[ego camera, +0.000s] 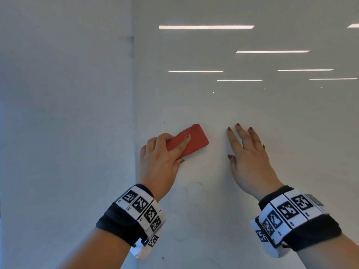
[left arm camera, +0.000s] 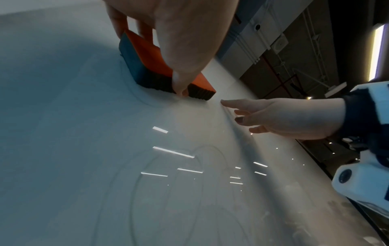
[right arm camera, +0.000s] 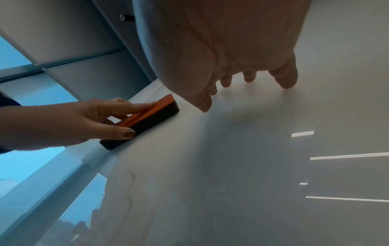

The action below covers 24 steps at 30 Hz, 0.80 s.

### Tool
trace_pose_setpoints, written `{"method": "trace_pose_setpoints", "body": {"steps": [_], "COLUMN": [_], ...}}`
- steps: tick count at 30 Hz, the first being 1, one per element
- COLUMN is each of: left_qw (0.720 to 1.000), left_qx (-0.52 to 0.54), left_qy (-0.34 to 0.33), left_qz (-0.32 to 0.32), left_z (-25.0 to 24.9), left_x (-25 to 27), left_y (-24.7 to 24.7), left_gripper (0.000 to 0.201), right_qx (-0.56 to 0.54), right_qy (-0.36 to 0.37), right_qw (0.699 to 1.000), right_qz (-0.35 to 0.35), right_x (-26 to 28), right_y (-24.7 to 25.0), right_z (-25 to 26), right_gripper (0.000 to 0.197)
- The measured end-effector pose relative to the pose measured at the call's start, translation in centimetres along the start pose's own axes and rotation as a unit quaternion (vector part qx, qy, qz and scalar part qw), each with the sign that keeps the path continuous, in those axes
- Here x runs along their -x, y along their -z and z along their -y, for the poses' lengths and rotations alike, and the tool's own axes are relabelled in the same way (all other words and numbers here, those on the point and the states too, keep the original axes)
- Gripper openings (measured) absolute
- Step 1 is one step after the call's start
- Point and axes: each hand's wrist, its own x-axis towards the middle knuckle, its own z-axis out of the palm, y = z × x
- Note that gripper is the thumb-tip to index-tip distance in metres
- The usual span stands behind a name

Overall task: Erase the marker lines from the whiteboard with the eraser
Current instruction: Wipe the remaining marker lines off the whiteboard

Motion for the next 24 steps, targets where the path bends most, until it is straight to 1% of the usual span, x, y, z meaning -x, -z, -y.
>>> {"method": "trace_pose_setpoints", "body": {"steps": [3,6,9,11,18,22,24], "left_qw": [1.0,1.0,1.0,1.0,1.0,0.999,0.999], "left_qx": [-0.007,-0.003,0.005,0.003,0.002,-0.005,-0.013], "left_qy": [-0.003,0.001,0.013,0.018,-0.013,-0.034,-0.033], "left_qz": [-0.005,-0.015,-0.009,-0.007,0.005,0.022,0.026], "left_z": [0.0,-0.4,-1.2,-1.9,-4.4,-4.7,-4.3], "left_x": [-0.6,-3.3,-5.5,-5.7,-1.3,1.9,2.7], "left_y": [0.2,0.8,1.1,0.9,-0.7,-1.2,-1.1], "left_gripper": [0.06,0.06,0.059,0.059,0.061,0.062,0.061], "right_qx": [0.007,0.008,0.013,0.009,0.001,-0.012,-0.014], "right_qy": [0.014,0.033,0.039,0.045,0.056,0.058,0.06], "right_qw": [1.0,0.999,0.999,0.999,0.998,0.998,0.998], "right_qz": [0.001,-0.008,-0.007,-0.011,-0.011,-0.01,-0.005], "right_x": [0.0,0.0,0.0,-0.1,0.0,0.0,-0.1], "right_y": [0.0,0.0,0.0,0.0,0.0,0.1,0.2], "right_z": [-0.7,-1.4,-1.8,-2.0,-2.5,-2.7,-2.8], "right_gripper": [0.065,0.065,0.064,0.064,0.063,0.062,0.06]}}
